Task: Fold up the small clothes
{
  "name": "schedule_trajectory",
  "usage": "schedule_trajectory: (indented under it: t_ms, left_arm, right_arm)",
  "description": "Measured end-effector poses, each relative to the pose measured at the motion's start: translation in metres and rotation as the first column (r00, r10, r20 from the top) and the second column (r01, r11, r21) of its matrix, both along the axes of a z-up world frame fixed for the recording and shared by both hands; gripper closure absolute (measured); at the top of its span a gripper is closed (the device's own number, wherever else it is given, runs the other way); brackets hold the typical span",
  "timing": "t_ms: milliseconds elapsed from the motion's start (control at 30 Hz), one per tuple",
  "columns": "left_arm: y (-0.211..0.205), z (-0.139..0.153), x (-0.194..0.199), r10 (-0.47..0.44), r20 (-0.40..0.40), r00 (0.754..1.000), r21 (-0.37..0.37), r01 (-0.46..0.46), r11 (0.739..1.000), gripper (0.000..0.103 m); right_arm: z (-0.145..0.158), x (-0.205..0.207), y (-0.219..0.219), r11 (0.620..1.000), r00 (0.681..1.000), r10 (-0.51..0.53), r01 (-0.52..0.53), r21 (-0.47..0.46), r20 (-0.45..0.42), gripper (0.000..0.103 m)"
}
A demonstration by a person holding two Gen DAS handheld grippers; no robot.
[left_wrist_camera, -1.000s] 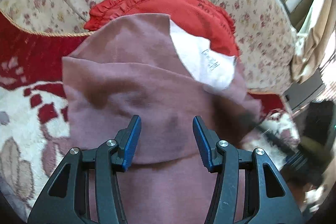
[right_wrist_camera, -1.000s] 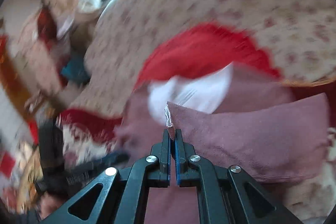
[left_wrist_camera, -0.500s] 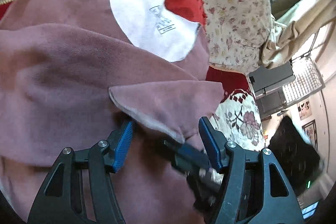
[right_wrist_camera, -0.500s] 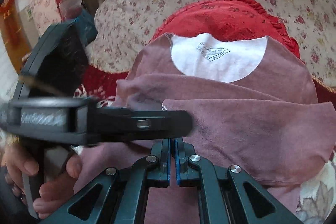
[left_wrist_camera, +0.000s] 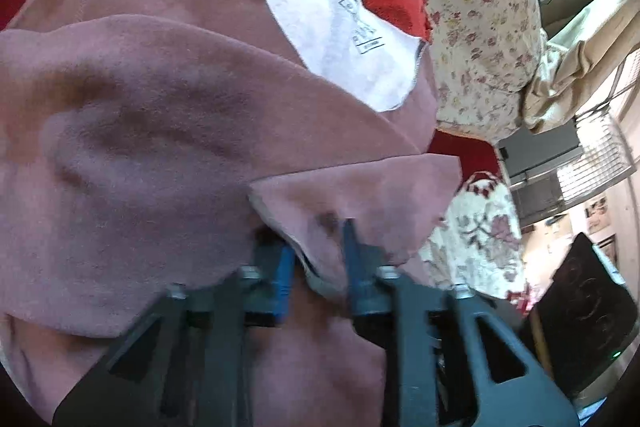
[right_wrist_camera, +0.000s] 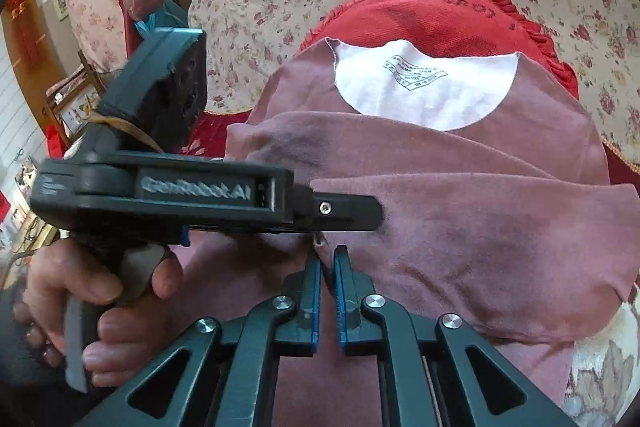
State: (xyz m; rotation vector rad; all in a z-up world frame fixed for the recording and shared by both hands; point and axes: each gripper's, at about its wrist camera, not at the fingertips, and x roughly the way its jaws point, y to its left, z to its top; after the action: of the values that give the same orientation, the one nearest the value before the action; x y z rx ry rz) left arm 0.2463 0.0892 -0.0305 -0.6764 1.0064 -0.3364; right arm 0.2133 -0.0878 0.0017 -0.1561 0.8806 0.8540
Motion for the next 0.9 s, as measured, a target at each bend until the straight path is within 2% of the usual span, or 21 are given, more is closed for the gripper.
schedule_trajectory:
  t_ms: [33, 100, 200, 267, 333, 433, 500, 567, 600, 633, 667, 700, 900]
  left_arm:
    - [0.000, 0.000, -0.001, 0.006, 0.005, 1.000, 0.020, -0.006, 1.000, 0.096]
    - [0.001, 0.001, -0.004, 0.019, 0.018, 1.000, 0.055, -0.020, 0.998, 0.100]
    - [0.003, 0.018, -0.013, 0.026, 0.094, 0.995, 0.122, -0.037, 0.992, 0.101]
    - [0.005, 0.039, -0.022, 0.029, 0.185, 0.982, 0.168, -0.061, 0.984, 0.100]
    - [0.009, 0.055, -0.029, 0.039, 0.256, 0.966, 0.191, -0.091, 0.977, 0.102]
    - [0.017, 0.061, -0.031, 0.043, 0.287, 0.957, 0.159, -0.091, 0.983, 0.102]
    - [0.021, 0.056, -0.027, 0.060, 0.268, 0.961, 0.146, -0.103, 0.984, 0.102]
    - [0.026, 0.038, -0.019, 0.058, 0.188, 0.980, 0.089, -0.076, 0.993, 0.101]
    - [0.028, 0.031, -0.016, 0.064, 0.152, 0.986, 0.070, -0.075, 0.995, 0.095]
    - [0.029, 0.024, -0.014, 0.071, 0.111, 0.991, 0.057, -0.077, 0.995, 0.087]
    - [0.029, 0.020, -0.014, 0.068, 0.091, 0.994, 0.052, -0.073, 0.996, 0.064]
    - [0.028, 0.017, -0.014, 0.066, 0.077, 0.995, 0.045, -0.070, 0.997, 0.054]
    - [0.008, 0.000, -0.014, -0.016, 0.026, 1.000, 0.009, 0.015, 1.000, 0.054]
  right_arm:
    - [0.001, -0.001, -0.004, 1.000, 1.000, 0.003, -0.003, 0.002, -0.007, 0.086]
    - [0.003, -0.001, -0.012, 1.000, 1.000, 0.001, -0.001, 0.002, -0.019, 0.083]
    - [0.012, 0.006, -0.035, 0.999, 0.999, -0.035, 0.036, 0.016, -0.025, 0.083]
    - [0.020, 0.018, -0.062, 0.992, 0.992, -0.128, 0.128, -0.005, -0.005, 0.083]
    - [0.021, 0.042, -0.104, 0.950, 0.951, -0.309, 0.308, -0.040, -0.002, 0.083]
    - [0.013, 0.075, -0.177, 0.831, 0.830, -0.557, 0.555, -0.042, -0.032, 0.083]
    - [0.007, 0.087, -0.214, 0.771, 0.769, -0.636, 0.635, -0.038, -0.056, 0.083]
    - [0.002, 0.092, -0.230, 0.745, 0.741, -0.666, 0.666, -0.030, -0.085, 0.083]
    - [0.001, 0.092, -0.235, 0.735, 0.730, -0.676, 0.678, -0.021, -0.105, 0.083]
    - [0.002, 0.092, -0.236, 0.734, 0.728, -0.675, 0.679, -0.011, -0.117, 0.083]
    - [0.004, 0.091, -0.235, 0.737, 0.732, -0.671, 0.676, 0.001, -0.120, 0.083]
    - [0.006, 0.090, -0.231, 0.746, 0.741, -0.662, 0.666, 0.007, -0.113, 0.083]
    - [0.007, 0.086, -0.205, 0.801, 0.798, -0.597, 0.598, -0.008, -0.086, 0.083]
